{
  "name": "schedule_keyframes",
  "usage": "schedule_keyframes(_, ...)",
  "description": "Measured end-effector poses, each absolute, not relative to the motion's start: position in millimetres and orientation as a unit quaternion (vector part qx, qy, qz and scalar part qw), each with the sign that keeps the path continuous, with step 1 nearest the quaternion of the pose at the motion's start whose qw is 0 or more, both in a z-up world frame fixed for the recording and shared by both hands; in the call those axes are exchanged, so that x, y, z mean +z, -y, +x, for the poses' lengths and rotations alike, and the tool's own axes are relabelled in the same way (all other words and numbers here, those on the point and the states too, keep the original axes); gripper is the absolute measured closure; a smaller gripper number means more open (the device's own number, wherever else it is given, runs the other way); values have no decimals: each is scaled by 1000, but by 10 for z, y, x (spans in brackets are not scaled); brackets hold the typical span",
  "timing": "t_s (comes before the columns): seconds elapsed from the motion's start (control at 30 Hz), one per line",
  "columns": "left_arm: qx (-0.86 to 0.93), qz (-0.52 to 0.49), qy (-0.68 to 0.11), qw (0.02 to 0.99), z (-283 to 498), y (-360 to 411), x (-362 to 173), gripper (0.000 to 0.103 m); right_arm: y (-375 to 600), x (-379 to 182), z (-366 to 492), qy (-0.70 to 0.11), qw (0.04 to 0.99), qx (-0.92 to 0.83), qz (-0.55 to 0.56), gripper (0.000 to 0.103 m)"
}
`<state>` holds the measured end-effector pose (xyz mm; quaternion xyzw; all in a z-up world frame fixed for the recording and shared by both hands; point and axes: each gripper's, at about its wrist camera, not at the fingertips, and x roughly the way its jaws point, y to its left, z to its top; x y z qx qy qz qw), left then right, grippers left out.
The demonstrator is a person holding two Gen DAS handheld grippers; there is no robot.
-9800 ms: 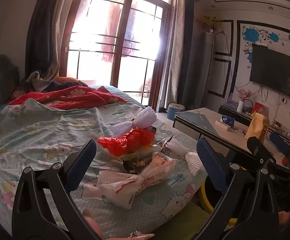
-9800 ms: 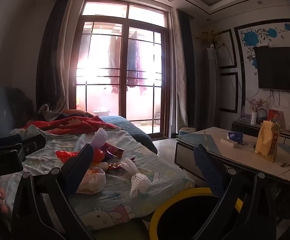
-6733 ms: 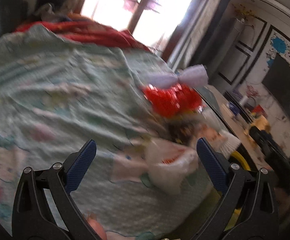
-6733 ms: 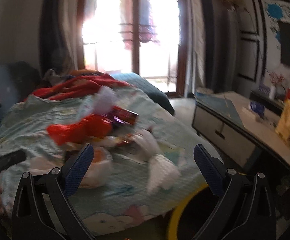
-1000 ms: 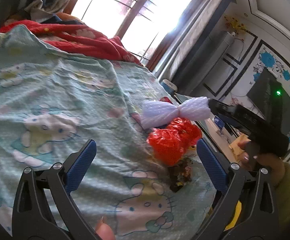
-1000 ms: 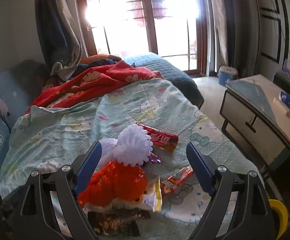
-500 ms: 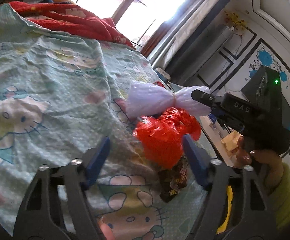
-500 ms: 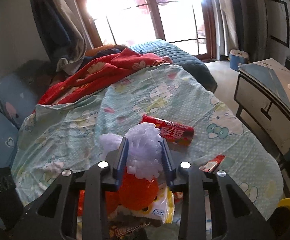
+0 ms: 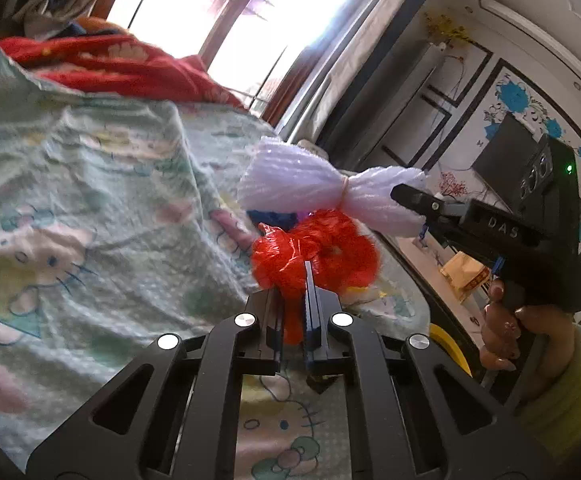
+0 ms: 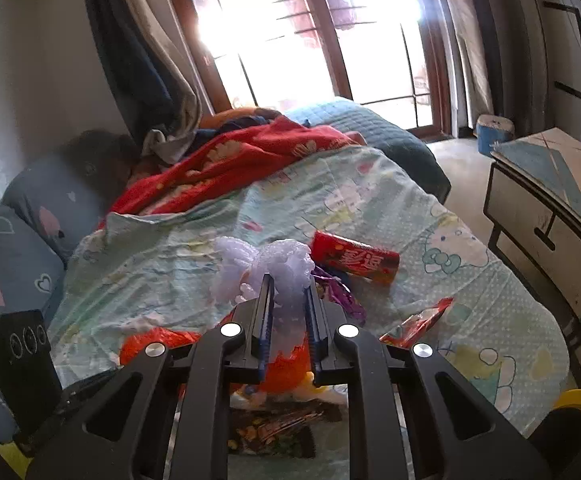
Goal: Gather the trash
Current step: 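Grasp the red plastic bag with the left tool while the right tool grasps the white mesh net, then carry both items over the yellow bin and open both tools to drop them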
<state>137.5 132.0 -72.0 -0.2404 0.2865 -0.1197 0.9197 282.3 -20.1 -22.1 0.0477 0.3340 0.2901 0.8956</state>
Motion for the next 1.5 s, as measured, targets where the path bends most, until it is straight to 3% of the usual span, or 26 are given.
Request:
schedule_keyframes(0.4, -119, -215, -248, 937, 1128, -1321, -372, 100, 477, 69, 2499, -291, 912, 283, 62, 88)
schedule_keyframes(0.83, -180, -176, -234, 939, 981, -810, -126, 101, 1104, 234, 2164, -261, 930, 244, 89, 88)
schedule_keyframes(1.5, -260, -107, -262, 923, 909, 97, -257, 101, 2240, 150, 1787, -247, 950, 145, 127, 88)
